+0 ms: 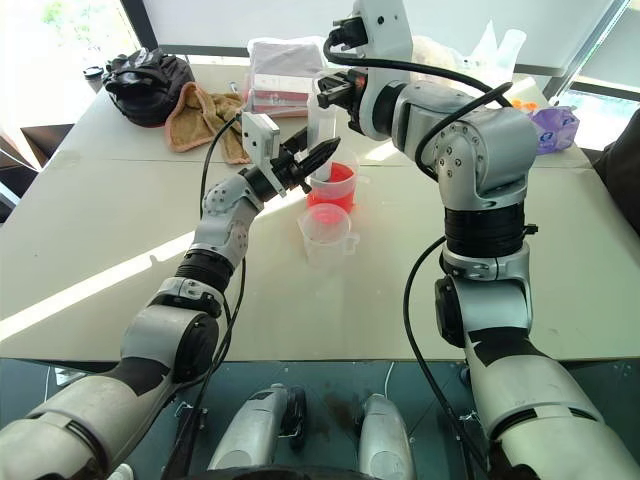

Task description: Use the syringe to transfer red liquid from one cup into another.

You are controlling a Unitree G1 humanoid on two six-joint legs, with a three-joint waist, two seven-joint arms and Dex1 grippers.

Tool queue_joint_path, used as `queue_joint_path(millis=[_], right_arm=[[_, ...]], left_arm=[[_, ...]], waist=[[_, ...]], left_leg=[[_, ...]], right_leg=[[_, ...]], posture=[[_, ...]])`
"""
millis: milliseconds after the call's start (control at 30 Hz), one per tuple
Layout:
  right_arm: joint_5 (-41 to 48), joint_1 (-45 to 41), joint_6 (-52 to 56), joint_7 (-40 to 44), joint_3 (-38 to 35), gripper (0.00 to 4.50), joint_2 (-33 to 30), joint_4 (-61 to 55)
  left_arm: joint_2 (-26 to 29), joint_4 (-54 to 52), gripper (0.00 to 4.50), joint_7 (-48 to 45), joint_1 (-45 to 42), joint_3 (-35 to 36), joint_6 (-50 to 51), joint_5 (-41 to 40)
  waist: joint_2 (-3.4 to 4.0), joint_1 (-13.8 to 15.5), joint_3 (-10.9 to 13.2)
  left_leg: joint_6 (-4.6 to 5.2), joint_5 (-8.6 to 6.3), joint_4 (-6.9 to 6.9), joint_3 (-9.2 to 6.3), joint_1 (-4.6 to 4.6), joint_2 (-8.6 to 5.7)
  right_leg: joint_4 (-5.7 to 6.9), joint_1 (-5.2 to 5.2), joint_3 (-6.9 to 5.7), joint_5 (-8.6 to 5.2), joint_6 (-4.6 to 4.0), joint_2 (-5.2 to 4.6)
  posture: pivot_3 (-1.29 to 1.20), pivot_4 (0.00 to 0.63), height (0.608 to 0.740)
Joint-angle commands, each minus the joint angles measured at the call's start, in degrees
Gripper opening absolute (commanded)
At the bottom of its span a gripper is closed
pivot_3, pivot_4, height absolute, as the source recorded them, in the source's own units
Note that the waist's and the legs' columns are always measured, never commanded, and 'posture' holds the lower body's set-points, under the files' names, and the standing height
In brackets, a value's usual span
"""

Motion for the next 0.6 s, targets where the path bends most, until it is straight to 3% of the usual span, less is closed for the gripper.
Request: queue_joint_path(millis=[33,600], right_arm=[[-1.5,-5.4,-6.3,-1.9,-6.0,0.03,-2.4,-2.6],[0.0,-4.9,-6.8,-3.5,-7.5,0.03,-2.1,-5.8]], left_arm=[[-0.5,-0.4,1.40,-1.8,1.1,-1.7,-0.9,1.2],[-0.5,-0.9,1.40,-2.9,1.9,-2.3,0.4,0.9]], waist=[[0.00,0.0,0.0],[0.00,0.0,0.0]], left_leg=[[0.00,0.00,0.00,0.00,0.00,0.00],[0.00,0.00,0.00,0.00,0.00,0.00]], right_leg=[[0.00,0.00,0.00,0.00,0.00,0.00],[0.00,0.00,0.00,0.00,0.00,0.00]], posture=[[0.00,0.150,0.740],[0.00,0.150,0.740]])
